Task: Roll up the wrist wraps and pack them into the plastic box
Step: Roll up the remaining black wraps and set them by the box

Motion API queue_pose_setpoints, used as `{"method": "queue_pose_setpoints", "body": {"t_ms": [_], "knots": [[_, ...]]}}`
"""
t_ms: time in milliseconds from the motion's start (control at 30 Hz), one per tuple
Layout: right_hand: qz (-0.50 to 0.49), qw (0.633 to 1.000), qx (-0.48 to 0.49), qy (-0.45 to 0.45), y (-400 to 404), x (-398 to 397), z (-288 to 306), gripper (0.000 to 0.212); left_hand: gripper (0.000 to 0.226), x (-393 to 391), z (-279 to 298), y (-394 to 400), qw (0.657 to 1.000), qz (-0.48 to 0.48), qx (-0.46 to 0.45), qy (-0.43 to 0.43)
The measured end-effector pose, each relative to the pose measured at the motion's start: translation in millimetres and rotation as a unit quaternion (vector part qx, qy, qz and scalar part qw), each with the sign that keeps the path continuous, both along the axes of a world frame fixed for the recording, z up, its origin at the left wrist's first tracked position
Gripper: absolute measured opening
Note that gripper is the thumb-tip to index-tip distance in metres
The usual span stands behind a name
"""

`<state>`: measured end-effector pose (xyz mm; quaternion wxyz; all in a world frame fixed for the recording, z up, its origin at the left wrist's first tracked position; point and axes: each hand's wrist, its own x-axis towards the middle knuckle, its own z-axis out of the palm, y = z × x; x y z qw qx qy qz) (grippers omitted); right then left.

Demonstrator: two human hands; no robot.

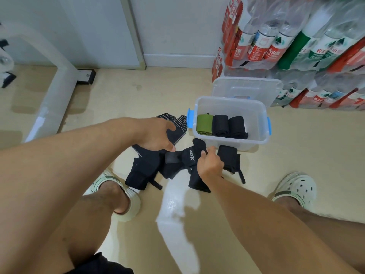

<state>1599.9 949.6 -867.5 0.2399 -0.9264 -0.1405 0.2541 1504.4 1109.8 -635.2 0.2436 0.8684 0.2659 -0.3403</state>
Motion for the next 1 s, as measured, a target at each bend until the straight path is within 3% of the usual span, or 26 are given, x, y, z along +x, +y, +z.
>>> {"method": "queue_pose_setpoints", "body": {"t_ms": [133, 333, 433, 533, 600, 667, 733, 800, 867, 1000], "knots": [[0.016, 0.984, 0.178, 0.012, 2, -18, 11, 0.013, 0.077, -3, 0, 4, 1.0, -0.003, 0.008, -0.003], [0.076, 0.943, 0.325, -0.007, 16, -50, 52, 0.012, 0.088, -17, -8, 15, 1.0, 0.019, 0.023, -0.01], [0.102, 0.926, 0.362, 0.004, 18, -65, 69, 0.012, 0.068, -23, -7, 20, 0.999, 0.003, 0.037, -0.013], [0.118, 0.917, 0.38, 0.015, 11, -73, 73, 0.017, 0.026, -26, -9, 28, 0.996, -0.014, 0.087, -0.011], [0.098, 0.925, 0.364, -0.041, -9, -74, 56, 0.026, 0.012, -28, -9, 30, 0.993, -0.03, 0.109, 0.02], [0.098, 0.955, 0.252, -0.125, -38, -66, 22, 0.04, 0.018, -29, -8, 29, 0.991, -0.046, 0.123, 0.04], [0.138, 0.981, 0.062, -0.123, -68, -56, -8, 0.057, 0.015, -29, -7, 27, 0.988, -0.052, 0.135, 0.046], [0.174, 0.982, -0.046, -0.063, -91, -51, -28, 0.059, 0.013, -27, -5, 24, 0.988, -0.058, 0.137, 0.052], [0.166, 0.985, -0.048, -0.02, -97, -47, -37, 0.059, 0.013, -24, -3, 21, 0.988, -0.061, 0.131, 0.055], [0.229, 0.97, -0.062, -0.044, -73, -36, -32, 0.067, 0.016, -20, -2, 21, 0.991, -0.045, 0.119, 0.038]]}}
